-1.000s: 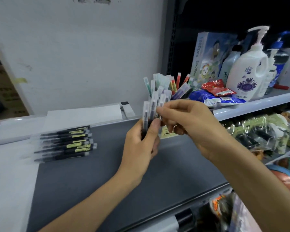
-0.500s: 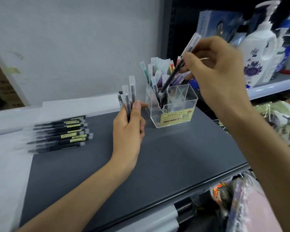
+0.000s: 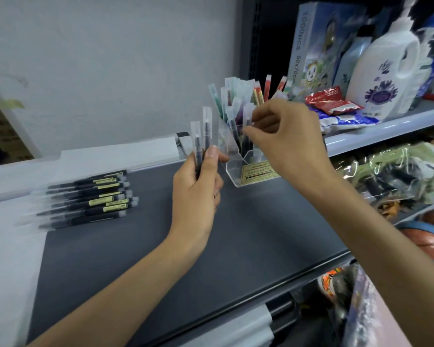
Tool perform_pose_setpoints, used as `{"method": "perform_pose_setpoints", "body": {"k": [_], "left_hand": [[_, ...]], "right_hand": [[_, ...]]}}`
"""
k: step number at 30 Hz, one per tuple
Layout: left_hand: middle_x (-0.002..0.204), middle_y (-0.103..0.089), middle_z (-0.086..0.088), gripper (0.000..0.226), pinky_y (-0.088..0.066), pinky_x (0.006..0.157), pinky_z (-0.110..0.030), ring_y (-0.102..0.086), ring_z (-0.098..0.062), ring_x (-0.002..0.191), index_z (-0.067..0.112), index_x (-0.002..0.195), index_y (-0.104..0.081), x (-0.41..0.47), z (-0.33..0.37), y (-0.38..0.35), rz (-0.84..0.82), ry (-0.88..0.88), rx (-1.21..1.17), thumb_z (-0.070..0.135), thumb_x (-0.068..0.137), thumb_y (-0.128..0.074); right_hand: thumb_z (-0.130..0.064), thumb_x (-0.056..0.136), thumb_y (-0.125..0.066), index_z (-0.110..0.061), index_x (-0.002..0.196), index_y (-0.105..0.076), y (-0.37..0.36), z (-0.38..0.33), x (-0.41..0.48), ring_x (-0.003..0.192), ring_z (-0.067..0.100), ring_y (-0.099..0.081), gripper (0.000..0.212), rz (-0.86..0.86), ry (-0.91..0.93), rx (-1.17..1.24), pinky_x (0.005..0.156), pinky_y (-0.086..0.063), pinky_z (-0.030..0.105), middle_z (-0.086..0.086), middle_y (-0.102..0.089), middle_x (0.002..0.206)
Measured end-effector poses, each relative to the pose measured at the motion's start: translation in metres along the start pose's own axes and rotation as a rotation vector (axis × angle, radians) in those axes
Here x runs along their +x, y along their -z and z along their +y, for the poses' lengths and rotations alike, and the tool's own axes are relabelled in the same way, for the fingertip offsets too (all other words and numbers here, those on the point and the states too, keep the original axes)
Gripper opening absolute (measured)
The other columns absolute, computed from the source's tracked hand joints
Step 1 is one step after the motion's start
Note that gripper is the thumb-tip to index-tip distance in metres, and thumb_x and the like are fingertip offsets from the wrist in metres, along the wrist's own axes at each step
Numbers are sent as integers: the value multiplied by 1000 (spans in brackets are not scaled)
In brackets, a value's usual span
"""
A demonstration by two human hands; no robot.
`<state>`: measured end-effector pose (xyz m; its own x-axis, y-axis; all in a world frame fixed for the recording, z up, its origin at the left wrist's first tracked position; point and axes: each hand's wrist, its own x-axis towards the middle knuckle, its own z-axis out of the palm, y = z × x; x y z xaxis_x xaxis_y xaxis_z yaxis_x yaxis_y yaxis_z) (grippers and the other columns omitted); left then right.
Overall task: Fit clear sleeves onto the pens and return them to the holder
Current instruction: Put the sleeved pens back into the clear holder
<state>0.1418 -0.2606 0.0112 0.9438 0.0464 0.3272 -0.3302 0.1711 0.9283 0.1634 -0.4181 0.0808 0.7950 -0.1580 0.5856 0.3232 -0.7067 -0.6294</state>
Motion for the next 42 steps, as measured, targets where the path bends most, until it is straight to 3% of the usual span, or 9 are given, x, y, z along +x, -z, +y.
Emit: {"method": "perform_pose_setpoints", "body": {"k": [7,14,22,29,36,42], "left_hand": [[56,-36,3,34,-23,37,-20,-25,-11,42,16,94,-67,0,0,0,-10,8,-10,42,108,-52],[57,-35,2,34,-23,37,-21,-25,-11,43,14,94,-66,-1,1,-2,-11,14,-7,42,108,-51],[58,-33,1,35,-24,38,-20,-26,-10,44,12,94,-66,-1,3,-1,-11,16,-1,40,108,-51],[60,-33,5,32,-23,38,-18,-24,-8,45,16,92,-67,-3,4,-1,-16,42,0,41,108,-51],[60,-33,8,29,-23,39,-18,-23,-8,47,17,93,-67,-3,5,0,-23,63,45,40,106,-54],[63,-32,5,30,-20,39,-18,-20,-9,47,16,98,-57,-4,8,2,-62,104,-46,45,103,-49]], "right_hand": [[-26,85,-86,-18,111,-64,-5,2,-7,83,11,-68,35,-22,-54,-16,84,-58,41,-8,-72,85],[-24,82,-89,-19,100,-76,-2,5,-1,79,10,-72,22,-16,-74,-17,82,-61,39,-7,-75,84],[-20,80,-88,-23,90,-72,-11,-2,8,77,10,-67,19,-26,-58,-82,78,-59,40,-12,-69,77],[-14,84,-84,-21,95,-73,-6,-1,15,83,15,-71,17,0,-114,-106,81,-61,41,-7,-73,84],[-22,84,-86,-20,99,-76,-6,1,13,84,15,-72,18,-1,-160,-84,83,-61,43,-9,-73,84],[-32,83,-87,-21,102,-73,3,-4,10,84,12,-70,26,-43,-175,-91,78,-58,36,-11,-71,83]]}}
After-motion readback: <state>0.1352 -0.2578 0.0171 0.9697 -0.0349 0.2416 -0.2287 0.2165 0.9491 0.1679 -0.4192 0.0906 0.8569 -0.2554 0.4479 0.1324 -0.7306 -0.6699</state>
